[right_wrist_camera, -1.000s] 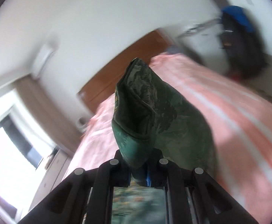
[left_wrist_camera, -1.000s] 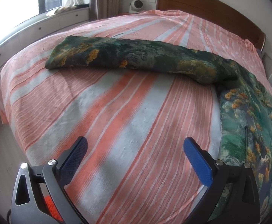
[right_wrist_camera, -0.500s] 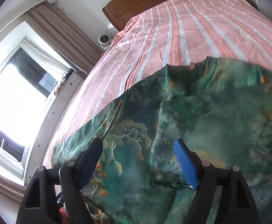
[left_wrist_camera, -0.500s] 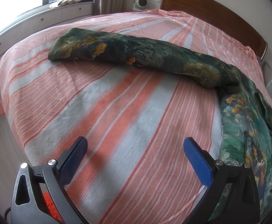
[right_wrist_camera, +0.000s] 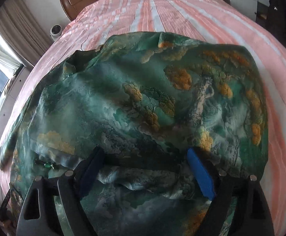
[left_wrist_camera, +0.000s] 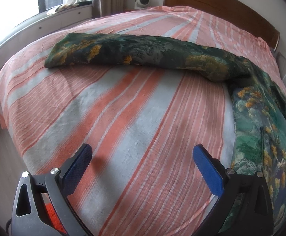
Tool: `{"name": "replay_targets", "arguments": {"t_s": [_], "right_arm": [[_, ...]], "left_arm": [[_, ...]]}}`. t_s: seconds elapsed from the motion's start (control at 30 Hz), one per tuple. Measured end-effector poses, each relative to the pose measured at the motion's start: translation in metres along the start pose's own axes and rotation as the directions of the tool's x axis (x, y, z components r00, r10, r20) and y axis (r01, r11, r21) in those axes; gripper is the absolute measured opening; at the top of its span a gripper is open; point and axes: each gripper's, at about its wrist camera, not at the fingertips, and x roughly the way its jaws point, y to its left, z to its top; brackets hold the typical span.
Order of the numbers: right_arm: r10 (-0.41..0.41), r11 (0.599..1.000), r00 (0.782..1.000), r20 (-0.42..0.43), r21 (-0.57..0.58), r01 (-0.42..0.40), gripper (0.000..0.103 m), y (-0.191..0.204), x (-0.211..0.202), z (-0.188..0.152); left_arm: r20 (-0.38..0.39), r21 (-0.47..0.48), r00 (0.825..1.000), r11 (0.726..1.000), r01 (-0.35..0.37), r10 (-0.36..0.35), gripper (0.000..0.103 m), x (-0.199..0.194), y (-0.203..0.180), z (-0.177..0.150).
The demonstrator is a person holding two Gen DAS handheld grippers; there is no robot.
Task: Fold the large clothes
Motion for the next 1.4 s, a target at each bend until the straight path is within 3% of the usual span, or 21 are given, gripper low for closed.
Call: {"name": "replay_targets", "arguments": {"t_s": [0.2, 0.4, 0.53, 0.7, 0.9, 0.97, 1.07, 1.17, 1.27, 1.33, 1.4], "right_arm": [[0.024, 0.996, 0.992, 0.127, -0.087, -0.013, 0.088, 0.019, -0.067, -0.014], [0.050, 0.990, 0.978, 0.204, -0.142, -0.021, 0.088, 0.037, -0.127, -0.095], [0.059, 0.985, 0.969, 0.240, -0.172, -0.017, 0.088, 0.058, -0.143, -0.159], [0.081, 0.993, 0.956, 0.283, -0.109, -0.052, 0.088, 0.076, -0.159, -0.217], [0.078, 0.981, 0.951, 0.298, -0.194, -0.019, 0.088, 0.098, -0.163, -0.237], [0.082, 0.976, 0.945, 0.317, -0.217, -0.012, 0.088, 0.104, -0.167, -0.239], [0.095, 0.971, 0.944, 0.316, -0.239, -0.018, 0.088, 0.110, -0.167, -0.243], [0.096, 0.959, 0.938, 0.332, -0.282, 0.001, 0.088, 0.118, -0.171, -0.248], [0.114, 0.947, 0.937, 0.330, -0.321, -0.002, 0.088, 0.129, -0.171, -0.251], [0.121, 0.942, 0.936, 0.332, -0.336, -0.003, 0.088, 0.134, -0.172, -0.253], [0.127, 0.934, 0.936, 0.328, -0.357, -0.001, 0.088, 0.139, -0.173, -0.256]], "left_arm": [[0.004, 0.032, 1.000, 0.999, 0.004, -0.004, 0.102, 0.000, -0.007, -0.001], [0.010, 0.040, 1.000, 0.999, 0.012, -0.013, 0.102, -0.005, -0.005, -0.003], [0.007, 0.034, 1.000, 0.999, 0.014, -0.014, 0.102, -0.006, -0.003, -0.005], [-0.003, 0.035, 1.000, 0.999, 0.010, -0.010, 0.102, -0.004, -0.002, -0.005], [-0.011, 0.037, 1.000, 0.999, 0.014, -0.014, 0.102, -0.005, -0.003, -0.004], [-0.027, 0.027, 0.998, 0.998, 0.054, -0.053, 0.102, -0.010, -0.002, 0.002], [-0.026, -0.049, 0.979, 0.978, 0.203, -0.204, 0.102, -0.027, 0.008, 0.030], [0.024, -0.163, 0.943, 0.930, 0.330, -0.331, 0.103, -0.033, 0.030, 0.078], [-0.013, -0.273, 0.939, 0.905, 0.327, -0.343, 0.103, 0.003, 0.056, 0.117], [-0.103, -0.371, 0.935, 0.885, 0.281, -0.340, 0.102, 0.045, 0.074, 0.126], [-0.125, -0.469, 0.936, 0.851, 0.236, -0.328, 0.101, 0.070, 0.091, 0.126]]}}
